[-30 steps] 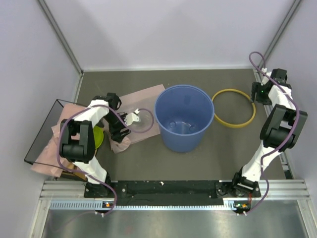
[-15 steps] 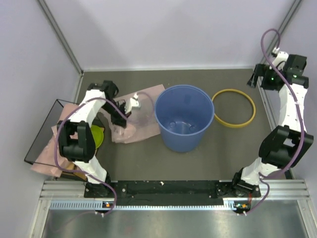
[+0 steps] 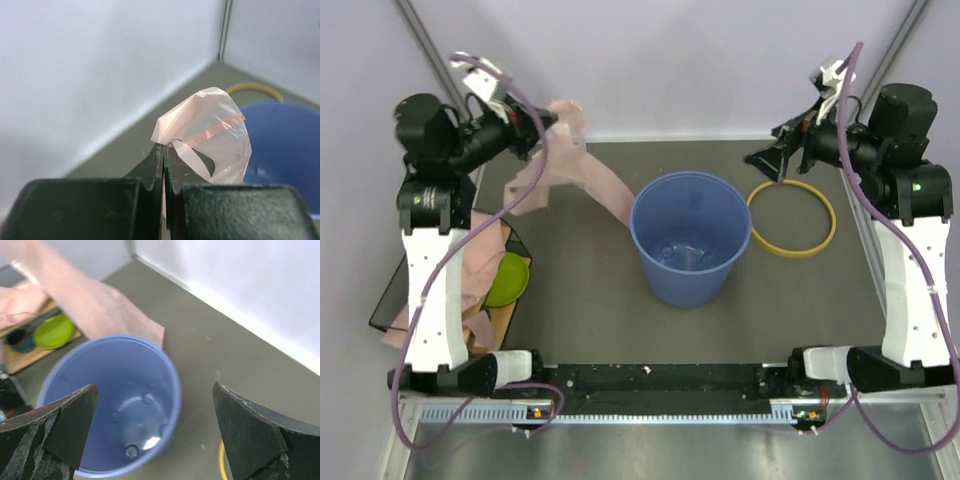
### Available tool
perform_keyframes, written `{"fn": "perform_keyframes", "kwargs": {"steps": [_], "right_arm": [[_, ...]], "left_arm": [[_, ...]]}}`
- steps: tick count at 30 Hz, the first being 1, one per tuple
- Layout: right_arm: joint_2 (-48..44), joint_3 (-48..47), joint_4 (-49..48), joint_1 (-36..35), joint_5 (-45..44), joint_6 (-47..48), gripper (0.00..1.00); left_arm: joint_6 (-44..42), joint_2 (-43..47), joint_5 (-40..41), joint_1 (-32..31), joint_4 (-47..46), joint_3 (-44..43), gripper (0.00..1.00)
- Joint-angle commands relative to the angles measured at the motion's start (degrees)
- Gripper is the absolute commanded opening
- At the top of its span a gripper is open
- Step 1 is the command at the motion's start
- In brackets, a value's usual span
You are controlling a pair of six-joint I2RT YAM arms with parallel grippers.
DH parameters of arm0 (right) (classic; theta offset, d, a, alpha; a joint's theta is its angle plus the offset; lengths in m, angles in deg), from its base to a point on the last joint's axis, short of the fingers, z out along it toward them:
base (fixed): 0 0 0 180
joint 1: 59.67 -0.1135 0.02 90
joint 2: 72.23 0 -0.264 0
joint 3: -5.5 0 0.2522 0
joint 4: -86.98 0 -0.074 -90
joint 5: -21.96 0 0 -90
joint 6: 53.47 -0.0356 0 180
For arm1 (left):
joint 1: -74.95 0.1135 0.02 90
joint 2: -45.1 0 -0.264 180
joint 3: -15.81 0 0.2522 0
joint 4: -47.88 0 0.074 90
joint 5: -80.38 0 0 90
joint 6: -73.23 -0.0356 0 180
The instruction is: Put the trash bags into the trash bin
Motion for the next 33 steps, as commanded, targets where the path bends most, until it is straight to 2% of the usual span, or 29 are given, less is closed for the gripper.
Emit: {"fn": "perform_keyframes", "kwargs": {"steps": [1, 2, 5, 10, 14, 19, 21, 23, 29, 30, 31, 32, 33], "right_arm": [[-1.77, -4.22, -4.57, -9.73, 1.54, -6.56, 0.99], [-1.51, -4.39, -8.33, -11.32, 0.84, -10.74, 0.99], [-0.02, -5.62, -14.40, -18.87, -2.14, -14.90, 0.99], [6.04, -14.13, -19.70, -32.56, -6.90, -16.67, 0.99], [11.14, -21.78, -20.58, -40.41, -12.17, -17.81, 0.99], [13.87, -23.56, -20.32, -45.17, -24.18, -16.76, 0.98], [14.58, -22.77, -20.32, -45.61, -27.11, -16.23, 0.91], [15.28, -22.85, -20.32, -45.61, -27.91, -16.41, 0.77], [17.83, -23.82, -20.23, -47.54, -25.10, -17.38, 0.75], [18.35, -23.64, -20.23, -47.80, -25.10, -17.38, 0.69], [18.45, -23.47, -20.23, -47.81, -25.18, -17.64, 0.57], [18.62, -23.29, -20.14, -47.81, -25.53, -17.73, 0.29], [18.54, -23.29, -19.97, -47.81, -26.06, -17.55, 0.17]], "left_arm": [[17.91, 3.69, -0.64, -0.56, -18.79, -2.75, 0.00], [18.27, 3.96, -0.12, -1.26, -19.32, -3.01, 0.00], [19.68, 4.75, 0.76, -3.46, -20.73, -3.36, 0.00], [14.07, 5.28, 5.06, -11.70, -19.25, -3.71, 0.00], [10.89, 4.58, 8.50, -16.99, -18.01, -5.47, 0.00], [8.78, 4.14, 11.14, -21.30, -16.16, -5.74, 0.00], [8.69, 4.49, 11.05, -22.35, -16.51, -5.48, 0.00], [8.78, 4.66, 10.96, -22.62, -16.34, -5.21, 0.00], [6.84, 4.49, 10.70, -24.11, -15.11, -5.65, 0.00], [6.76, 4.75, 10.26, -24.55, -15.02, -5.65, 0.00], [6.67, 4.93, 10.17, -24.64, -15.02, -5.56, 0.00], [6.76, 5.19, 9.74, -24.73, -15.11, -5.56, 0.00], [6.32, 5.71, 9.73, -24.73, -14.41, -5.56, 0.00]]}}
